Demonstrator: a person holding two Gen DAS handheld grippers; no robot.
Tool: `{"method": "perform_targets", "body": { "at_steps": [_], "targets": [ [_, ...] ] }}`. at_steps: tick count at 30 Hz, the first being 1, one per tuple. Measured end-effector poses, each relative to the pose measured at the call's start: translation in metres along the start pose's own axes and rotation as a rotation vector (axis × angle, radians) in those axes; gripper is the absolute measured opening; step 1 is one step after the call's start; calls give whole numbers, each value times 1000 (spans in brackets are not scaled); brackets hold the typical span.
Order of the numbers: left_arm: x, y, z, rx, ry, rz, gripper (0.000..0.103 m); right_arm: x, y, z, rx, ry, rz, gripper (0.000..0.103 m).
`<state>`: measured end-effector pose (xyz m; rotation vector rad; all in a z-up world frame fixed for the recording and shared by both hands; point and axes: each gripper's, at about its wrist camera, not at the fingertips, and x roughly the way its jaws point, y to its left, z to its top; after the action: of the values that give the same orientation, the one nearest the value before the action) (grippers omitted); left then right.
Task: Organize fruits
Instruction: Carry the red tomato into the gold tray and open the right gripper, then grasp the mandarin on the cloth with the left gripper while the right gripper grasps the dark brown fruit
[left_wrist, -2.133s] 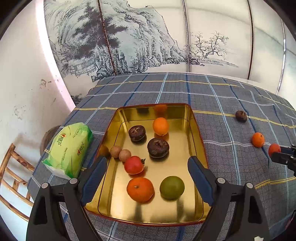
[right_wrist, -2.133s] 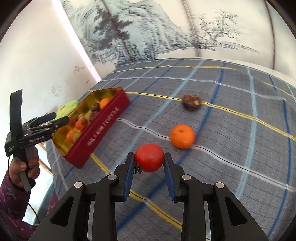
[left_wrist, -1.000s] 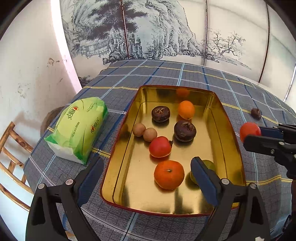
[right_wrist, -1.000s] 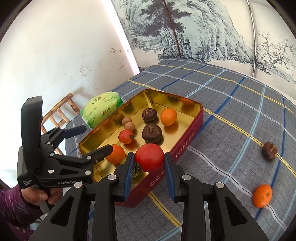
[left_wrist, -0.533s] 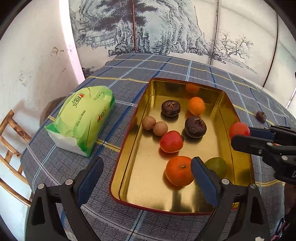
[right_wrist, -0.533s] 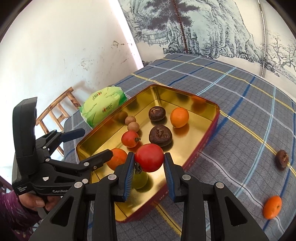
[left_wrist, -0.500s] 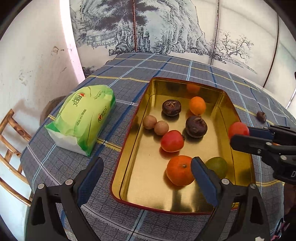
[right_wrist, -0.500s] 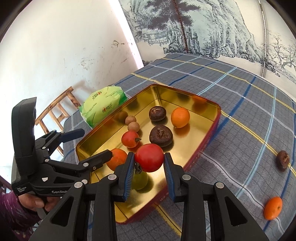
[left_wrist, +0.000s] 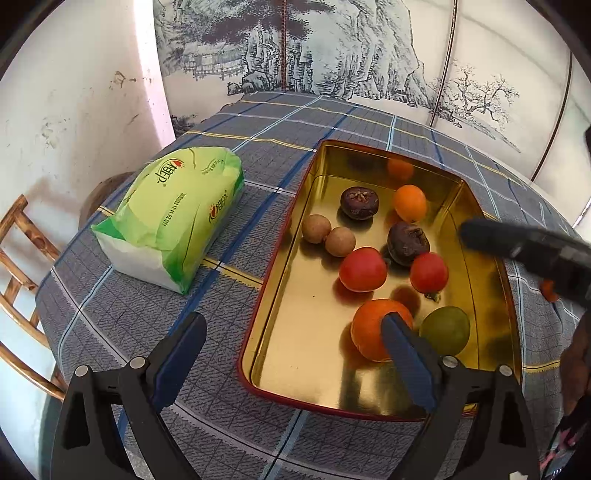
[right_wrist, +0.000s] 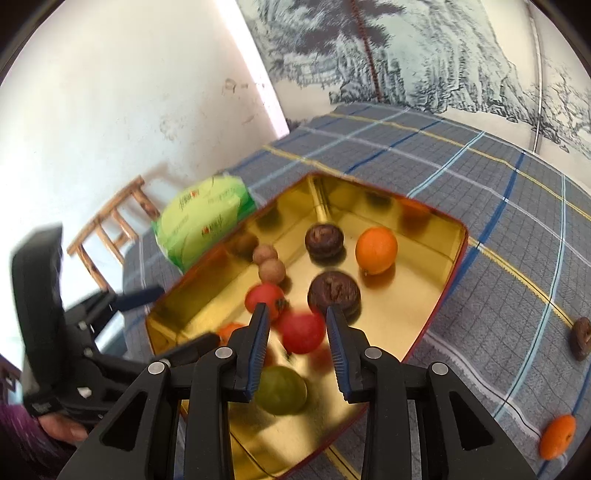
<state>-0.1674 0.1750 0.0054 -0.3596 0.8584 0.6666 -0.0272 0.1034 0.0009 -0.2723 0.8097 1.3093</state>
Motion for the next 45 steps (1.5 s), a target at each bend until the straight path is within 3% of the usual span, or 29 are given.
{"method": "perform_targets", "body": {
  "at_steps": [6,11,13,16,20,25,27,32,34,37,41,43,44,45],
  "targets": [
    [-4,1,1,-4,2,-7,93,-48,-11,-3,-12,-98,-54,36],
    [-17,-17,5,57,-36,-25,93,-99,-46,-40,-15,-156,-238,61],
    [-21,-30,7,94,-48,-45,93,-118,-75,-61,37,-154,-312,63],
    [-27,-52,10,143,-54,-115,93,-145,-131,-97,183,-134,-421,63],
    [-36,-98,12,241,-41,-280,93,-183,-201,-141,388,-121,-529,63],
    [-41,-170,12,384,-28,-396,93,-212,-244,-170,472,-125,-628,66],
    [-36,-199,16,415,7,-456,93,-215,-252,-175,485,-133,-625,68],
    [-14,-261,20,477,58,-515,93,-214,-262,-187,493,-149,-570,78],
    [-4,-275,20,491,73,-526,87,-210,-263,-186,486,-141,-546,80],
    [19,-290,21,480,135,-543,71,-212,-263,-189,492,-155,-520,83],
    [45,-299,22,428,201,-570,70,-214,-264,-191,507,-175,-491,85],
    [54,-301,19,411,224,-617,55,-213,-264,-191,505,-177,-483,86],
    [52,-300,18,419,187,-601,34,-213,-264,-191,504,-176,-481,87],
    [52,-302,15,444,175,-588,33,-212,-263,-190,502,-175,-480,87]
  ]
}}
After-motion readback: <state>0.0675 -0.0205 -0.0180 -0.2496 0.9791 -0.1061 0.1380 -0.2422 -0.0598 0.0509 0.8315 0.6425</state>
